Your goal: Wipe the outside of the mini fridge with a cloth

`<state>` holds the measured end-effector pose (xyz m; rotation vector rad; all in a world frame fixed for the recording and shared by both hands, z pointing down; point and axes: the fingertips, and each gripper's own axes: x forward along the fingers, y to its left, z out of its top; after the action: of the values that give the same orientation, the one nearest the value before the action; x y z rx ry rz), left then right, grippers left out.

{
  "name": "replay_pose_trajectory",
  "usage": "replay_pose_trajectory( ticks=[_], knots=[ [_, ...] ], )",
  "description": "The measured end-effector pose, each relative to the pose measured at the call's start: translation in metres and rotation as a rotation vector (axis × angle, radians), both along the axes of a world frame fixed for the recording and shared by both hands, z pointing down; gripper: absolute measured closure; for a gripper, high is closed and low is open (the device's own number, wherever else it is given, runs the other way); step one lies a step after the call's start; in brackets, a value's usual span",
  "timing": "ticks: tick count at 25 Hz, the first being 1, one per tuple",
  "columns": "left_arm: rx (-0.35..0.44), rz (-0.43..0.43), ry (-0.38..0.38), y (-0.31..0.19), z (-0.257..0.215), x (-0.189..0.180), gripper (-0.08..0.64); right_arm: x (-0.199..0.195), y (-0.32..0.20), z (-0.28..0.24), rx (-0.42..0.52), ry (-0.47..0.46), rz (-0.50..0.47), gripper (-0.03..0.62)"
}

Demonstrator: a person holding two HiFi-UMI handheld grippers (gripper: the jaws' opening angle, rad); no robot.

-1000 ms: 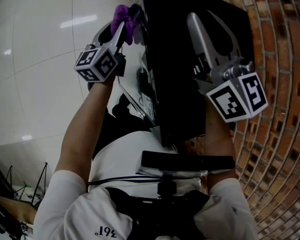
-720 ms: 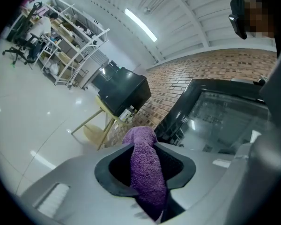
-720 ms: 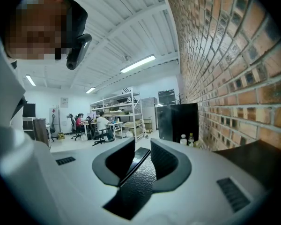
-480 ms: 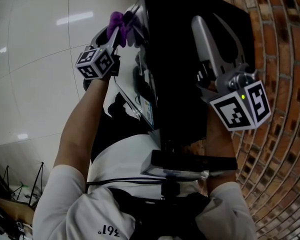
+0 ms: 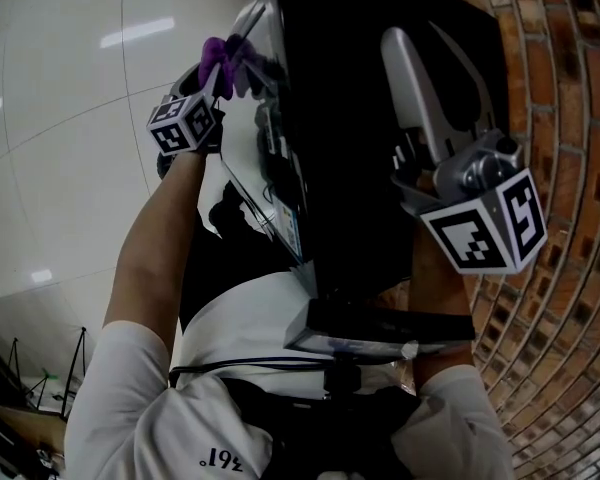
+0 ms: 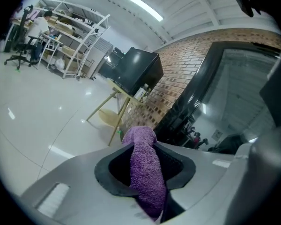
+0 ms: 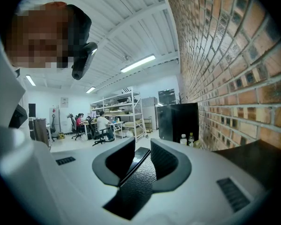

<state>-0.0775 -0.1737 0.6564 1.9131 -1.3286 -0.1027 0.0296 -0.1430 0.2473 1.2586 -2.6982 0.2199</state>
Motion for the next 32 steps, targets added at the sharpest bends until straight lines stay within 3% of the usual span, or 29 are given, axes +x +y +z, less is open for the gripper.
replay_pose_trajectory(
  ticks=[8, 12, 17, 24, 27, 32],
  knots=[
    [-0.102, 0.045, -0.075, 0.007, 0.048, 0.001, 0.454, -0.001, 0.000, 0.000, 0.000, -0.003, -0.005, 0.499],
    [-0.134, 0.035, -0.051, 0.007, 0.054, 0.001, 0.454, 0.000, 0.000, 0.000, 0.000, -0.002, -0.004, 0.499],
    [-0.108, -0.006, -0.022, 0.005, 0.038, -0.010, 0.454, 0.003, 0.000, 0.001, 0.001, 0.001, 0.003, 0.499],
    [0.083, -0.066, 0.181, 0.020, -0.083, -0.021, 0.453, 0.002, 0.001, -0.001, 0.004, -0.002, 0.000, 0.499],
    [0.171, -0.079, 0.231, 0.036, -0.150, -0.030, 0.453, 0.002, 0.001, 0.000, 0.010, -0.006, 0.000, 0.499],
    [0.254, -0.082, 0.300, 0.073, -0.241, -0.027, 0.453, 0.004, 0.002, 0.000, 0.012, -0.001, 0.005, 0.499]
  ],
)
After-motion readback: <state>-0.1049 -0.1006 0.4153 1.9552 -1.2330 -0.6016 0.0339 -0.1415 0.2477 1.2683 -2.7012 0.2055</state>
